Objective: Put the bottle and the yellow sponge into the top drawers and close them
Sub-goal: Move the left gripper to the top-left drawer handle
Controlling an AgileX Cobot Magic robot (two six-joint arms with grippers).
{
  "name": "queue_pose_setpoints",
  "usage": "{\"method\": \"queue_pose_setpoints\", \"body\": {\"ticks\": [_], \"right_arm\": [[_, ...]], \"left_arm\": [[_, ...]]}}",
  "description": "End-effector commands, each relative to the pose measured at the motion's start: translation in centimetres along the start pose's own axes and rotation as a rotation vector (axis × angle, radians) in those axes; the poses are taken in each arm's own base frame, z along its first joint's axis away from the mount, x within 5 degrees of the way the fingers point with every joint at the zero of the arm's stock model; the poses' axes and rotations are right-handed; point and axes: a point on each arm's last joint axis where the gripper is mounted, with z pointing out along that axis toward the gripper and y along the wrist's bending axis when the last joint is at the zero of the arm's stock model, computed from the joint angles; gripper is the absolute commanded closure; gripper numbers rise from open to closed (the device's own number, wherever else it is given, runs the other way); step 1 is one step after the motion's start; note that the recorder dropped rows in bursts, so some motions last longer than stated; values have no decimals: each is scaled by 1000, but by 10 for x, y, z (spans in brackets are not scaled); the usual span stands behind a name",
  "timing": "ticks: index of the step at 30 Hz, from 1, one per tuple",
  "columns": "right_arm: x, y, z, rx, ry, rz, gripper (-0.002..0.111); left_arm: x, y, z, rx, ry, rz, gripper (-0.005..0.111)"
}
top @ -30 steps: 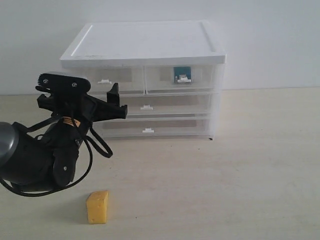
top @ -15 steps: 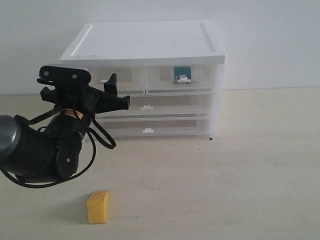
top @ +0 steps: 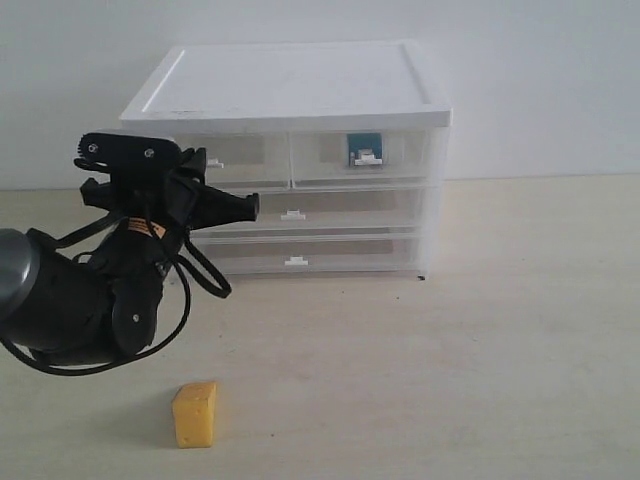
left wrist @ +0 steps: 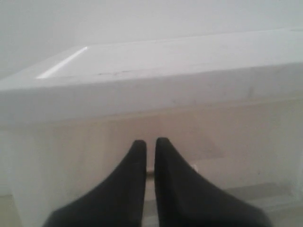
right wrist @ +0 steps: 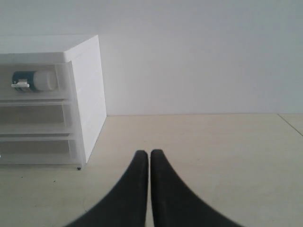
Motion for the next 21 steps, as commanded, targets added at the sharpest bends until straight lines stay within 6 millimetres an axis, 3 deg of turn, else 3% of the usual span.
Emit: {"method": "queue_pose_setpoints", "body": {"ticks": [1,3,4,7,9,15,21], "right_arm": [[-1,-1,0,9,-7,-4,108],[-1,-1,0,9,-7,-4,108],[-1,-1,0,9,-7,-4,108],[-1,-1,0,9,-7,-4,108],[-1,-1,0,9,-7,-4,108],[-1,-1,0,9,-7,-4,108],[-1,-1,0,9,-7,-4,108]], "left_arm": [[3,3,-9,-1,48,-5,102],[4,2,-9,10,63,-3,89],[4,1,-9,22,71,2,70],[5,1,-9,23,76,-7,33],[4,1,-9,18,62,-25,22],[-9,-3,2,18,8,-38,28],[-8,-2,5,0,10,-30,32]]}}
